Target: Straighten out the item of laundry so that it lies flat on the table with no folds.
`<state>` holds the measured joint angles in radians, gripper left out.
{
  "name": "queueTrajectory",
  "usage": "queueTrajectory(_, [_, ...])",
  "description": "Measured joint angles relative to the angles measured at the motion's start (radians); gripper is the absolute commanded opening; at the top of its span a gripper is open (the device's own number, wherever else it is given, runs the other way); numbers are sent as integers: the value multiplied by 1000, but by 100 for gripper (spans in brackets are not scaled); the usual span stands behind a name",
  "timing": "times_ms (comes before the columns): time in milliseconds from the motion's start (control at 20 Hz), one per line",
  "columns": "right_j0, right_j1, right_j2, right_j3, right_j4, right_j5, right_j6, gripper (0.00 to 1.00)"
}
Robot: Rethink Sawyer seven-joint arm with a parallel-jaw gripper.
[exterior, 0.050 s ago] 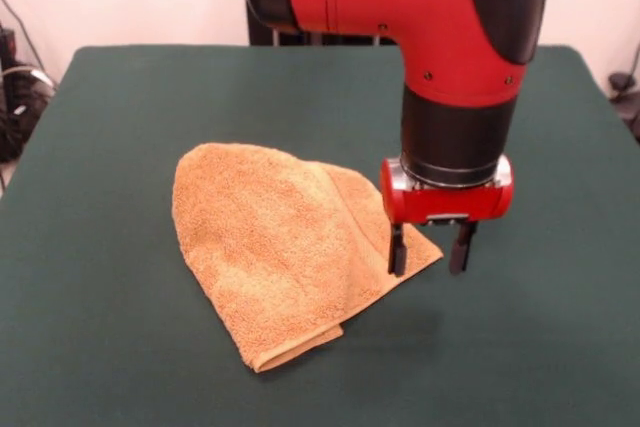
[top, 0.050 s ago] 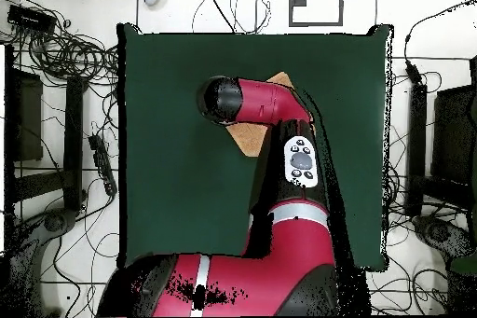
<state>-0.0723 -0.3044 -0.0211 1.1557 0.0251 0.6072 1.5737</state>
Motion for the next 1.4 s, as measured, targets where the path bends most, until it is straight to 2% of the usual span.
queueTrajectory(450, [-12, -56, -13, 4, 1, -12, 0, 100])
queueTrajectory(1400, [-73, 8, -10, 30, 1, -98, 0, 100])
